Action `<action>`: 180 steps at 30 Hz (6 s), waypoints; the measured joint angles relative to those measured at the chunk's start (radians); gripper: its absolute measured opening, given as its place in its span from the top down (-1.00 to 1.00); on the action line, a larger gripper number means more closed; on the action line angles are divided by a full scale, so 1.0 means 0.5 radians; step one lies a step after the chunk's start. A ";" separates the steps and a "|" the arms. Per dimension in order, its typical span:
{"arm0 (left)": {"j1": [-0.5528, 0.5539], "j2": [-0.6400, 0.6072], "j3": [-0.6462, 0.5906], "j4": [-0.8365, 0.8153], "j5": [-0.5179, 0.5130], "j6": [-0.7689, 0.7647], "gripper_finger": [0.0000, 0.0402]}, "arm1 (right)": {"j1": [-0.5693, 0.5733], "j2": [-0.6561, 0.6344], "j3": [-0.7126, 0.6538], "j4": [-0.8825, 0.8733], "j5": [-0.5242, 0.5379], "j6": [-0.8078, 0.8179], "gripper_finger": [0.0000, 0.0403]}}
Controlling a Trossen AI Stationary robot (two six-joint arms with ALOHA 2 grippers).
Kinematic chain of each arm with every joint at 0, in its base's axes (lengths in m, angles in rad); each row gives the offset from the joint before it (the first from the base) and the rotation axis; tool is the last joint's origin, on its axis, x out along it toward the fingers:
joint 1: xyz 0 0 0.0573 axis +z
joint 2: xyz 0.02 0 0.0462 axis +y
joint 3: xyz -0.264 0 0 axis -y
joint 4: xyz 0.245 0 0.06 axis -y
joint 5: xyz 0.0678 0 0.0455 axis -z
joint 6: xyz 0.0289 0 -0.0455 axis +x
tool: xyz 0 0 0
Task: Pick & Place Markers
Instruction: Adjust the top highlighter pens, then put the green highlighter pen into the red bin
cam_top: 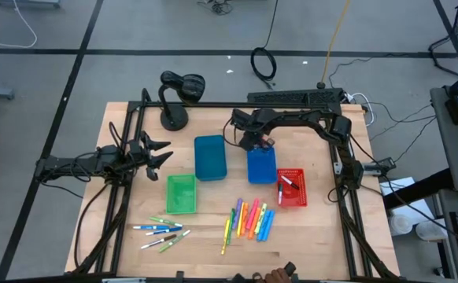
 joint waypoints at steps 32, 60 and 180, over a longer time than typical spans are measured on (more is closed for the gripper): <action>0.000 0.001 0.000 0.000 0.000 -0.001 0.08 | -0.111 -0.294 0.000 0.014 0.200 0.529 1.00; 0.000 0.001 0.000 0.000 -0.001 0.000 0.08 | -0.358 -0.594 -0.129 0.840 -0.043 1.047 -0.24; 0.000 0.000 0.000 0.000 -0.001 -0.001 0.08 | -0.470 -1.024 -0.585 0.441 -0.474 1.791 0.91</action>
